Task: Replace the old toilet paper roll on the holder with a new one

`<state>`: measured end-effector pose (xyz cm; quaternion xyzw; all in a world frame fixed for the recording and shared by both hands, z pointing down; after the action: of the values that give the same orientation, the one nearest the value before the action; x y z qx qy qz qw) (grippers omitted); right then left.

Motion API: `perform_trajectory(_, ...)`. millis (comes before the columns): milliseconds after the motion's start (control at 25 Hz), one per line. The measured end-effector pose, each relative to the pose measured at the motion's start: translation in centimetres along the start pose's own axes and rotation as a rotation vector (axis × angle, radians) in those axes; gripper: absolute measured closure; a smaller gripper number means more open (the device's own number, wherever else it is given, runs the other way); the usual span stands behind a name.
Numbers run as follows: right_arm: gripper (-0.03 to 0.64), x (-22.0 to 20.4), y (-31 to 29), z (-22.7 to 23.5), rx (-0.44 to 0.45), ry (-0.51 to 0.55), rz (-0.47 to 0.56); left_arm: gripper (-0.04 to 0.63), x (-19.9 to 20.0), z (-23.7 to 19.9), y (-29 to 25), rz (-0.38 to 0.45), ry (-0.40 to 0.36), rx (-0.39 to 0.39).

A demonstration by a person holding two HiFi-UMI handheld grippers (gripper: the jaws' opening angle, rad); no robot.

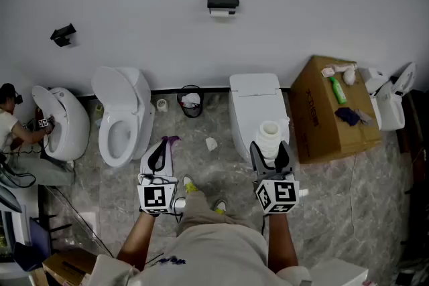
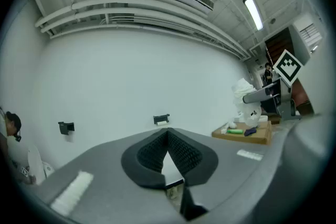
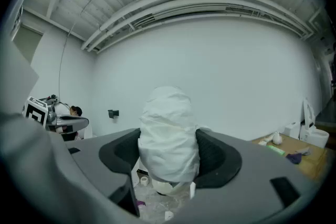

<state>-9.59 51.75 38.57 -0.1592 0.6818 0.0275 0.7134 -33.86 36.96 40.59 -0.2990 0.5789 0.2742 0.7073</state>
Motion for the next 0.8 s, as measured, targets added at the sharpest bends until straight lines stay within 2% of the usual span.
perform_trajectory(120,0.311,0.2,0.1,-0.4,0.007,0.016,0.006,0.594,1.0,0.8,-0.1,0.021,0.009,-0.016)
perform_trajectory(240,0.311,0.4,0.6,-0.6,0.012,0.01,0.018,0.594,2.4,2.3,-0.1,0.061,-0.014,-0.042)
perform_trajectory(400,0.31,0.0,1.4,-1.7,0.03,0.001,0.029,0.594,3.4,2.4,0.9,0.093,-0.005,-0.031)
perform_trajectory(560,0.31,0.3,1.5,-2.1,0.041,-0.008,0.047,0.594,2.9,1.2,0.9,0.066,-0.011,-0.009)
perform_trajectory(800,0.308,-0.6,2.3,-0.8,0.013,-0.045,0.042,0.589,3.6,1.5,1.1,0.091,-0.019,-0.008)
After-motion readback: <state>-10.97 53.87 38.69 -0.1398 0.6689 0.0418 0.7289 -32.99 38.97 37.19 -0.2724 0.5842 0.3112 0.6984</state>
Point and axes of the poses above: the fingertips, and each gripper's own axes: y backward along the fingers, z to its right, x out of its top, the point moved 2 cm from there along y, backward along the fingers, and after that the axes turned 4 degrees about -z, right-handed, at the moved point
